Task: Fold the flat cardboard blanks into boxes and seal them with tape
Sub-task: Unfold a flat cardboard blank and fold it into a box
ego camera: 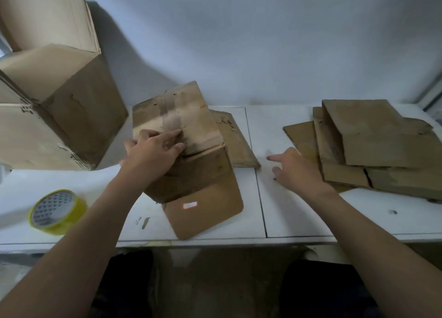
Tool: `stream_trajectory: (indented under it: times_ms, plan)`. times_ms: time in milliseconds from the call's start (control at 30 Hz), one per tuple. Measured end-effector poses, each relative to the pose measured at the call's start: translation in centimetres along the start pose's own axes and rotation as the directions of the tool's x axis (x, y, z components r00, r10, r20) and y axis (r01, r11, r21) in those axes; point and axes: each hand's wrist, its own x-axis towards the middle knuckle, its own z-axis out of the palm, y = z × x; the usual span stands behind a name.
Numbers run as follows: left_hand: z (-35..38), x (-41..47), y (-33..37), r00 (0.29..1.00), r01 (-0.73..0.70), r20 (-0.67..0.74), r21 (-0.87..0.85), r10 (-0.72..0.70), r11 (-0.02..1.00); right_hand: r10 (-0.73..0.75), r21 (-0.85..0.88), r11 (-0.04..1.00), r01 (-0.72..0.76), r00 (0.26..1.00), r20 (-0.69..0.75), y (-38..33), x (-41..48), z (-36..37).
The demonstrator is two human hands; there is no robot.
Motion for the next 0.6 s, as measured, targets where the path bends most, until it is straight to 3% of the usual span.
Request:
stream_trajectory:
  times_ms: [100, 167, 267, 367, 467, 600]
  plan:
    - [0.7, -1.8, 2.5, 0.995, -0.094, 0.023, -0.094, 0.097, 0.991, -0.046, 0.351, 0.927, 0.133, 0.968, -0.246, -3.4, -0.4, -2.6]
    - [0.6, -2.5, 4.0, 0.983, -0.181, -0.022, -0.190, 0.180, 0.965, -0.063, 0.433, 0.881, 0.189, 0.955, -0.290, -5.8, -1.2, -4.2]
    - [0.0, -1.2, 3.9, 0.972, -0.216, -0.150, -0.274, 0.180, 0.937, -0.114, 0.310, 0.937, 0.162, 0.979, -0.169, -7.7, -2.4, -4.3]
    - [-0.5, 1.5, 2.2, 0.953, -0.176, -0.282, -0.226, 0.109, 0.958, -0.129, 0.253, 0.957, 0.144, 0.989, -0.073, -8.3, -2.7, -3.0]
    - [-0.4, 4.5, 1.4, 0.971, 0.011, -0.232, -0.191, -0.056, 0.982, -0.155, 0.348, 0.924, 0.160, 0.987, -0.040, -8.4, -2.3, -2.7]
    - [0.8, 7.4, 0.4, 0.995, -0.011, -0.104, -0.170, -0.007, 0.985, -0.154, 0.415, 0.898, 0.147, 0.988, -0.016, -8.4, -2.2, -2.8]
